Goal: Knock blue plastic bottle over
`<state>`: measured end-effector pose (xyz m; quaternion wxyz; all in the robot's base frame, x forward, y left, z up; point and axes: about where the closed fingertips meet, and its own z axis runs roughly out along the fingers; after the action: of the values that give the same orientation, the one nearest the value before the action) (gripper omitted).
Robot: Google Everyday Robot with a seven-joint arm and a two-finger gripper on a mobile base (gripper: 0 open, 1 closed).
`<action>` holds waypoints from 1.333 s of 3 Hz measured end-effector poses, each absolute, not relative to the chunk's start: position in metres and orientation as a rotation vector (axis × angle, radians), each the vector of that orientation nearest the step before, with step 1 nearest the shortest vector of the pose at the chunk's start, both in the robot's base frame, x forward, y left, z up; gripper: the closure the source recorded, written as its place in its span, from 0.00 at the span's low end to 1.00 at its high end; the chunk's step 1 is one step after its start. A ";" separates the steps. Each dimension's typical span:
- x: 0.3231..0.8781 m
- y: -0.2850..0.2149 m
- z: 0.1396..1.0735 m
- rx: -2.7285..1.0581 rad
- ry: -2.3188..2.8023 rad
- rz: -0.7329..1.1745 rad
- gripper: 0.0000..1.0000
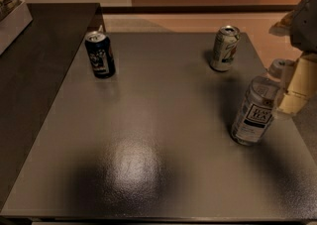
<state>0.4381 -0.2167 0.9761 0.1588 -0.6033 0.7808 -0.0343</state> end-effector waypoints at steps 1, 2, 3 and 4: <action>0.438 -0.216 0.977 -1.722 2.230 -0.099 0.00; 0.435 -0.215 0.976 -1.691 2.193 -0.050 0.00; 0.431 -0.216 0.972 -1.631 2.161 0.012 0.00; 0.427 -0.216 0.964 -1.568 2.138 0.089 0.00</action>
Offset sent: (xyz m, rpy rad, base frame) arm -0.0093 0.0017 -0.0065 0.1546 -0.0326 0.0150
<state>0.4272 -0.2163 0.9644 0.2418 -0.5736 0.7820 0.0327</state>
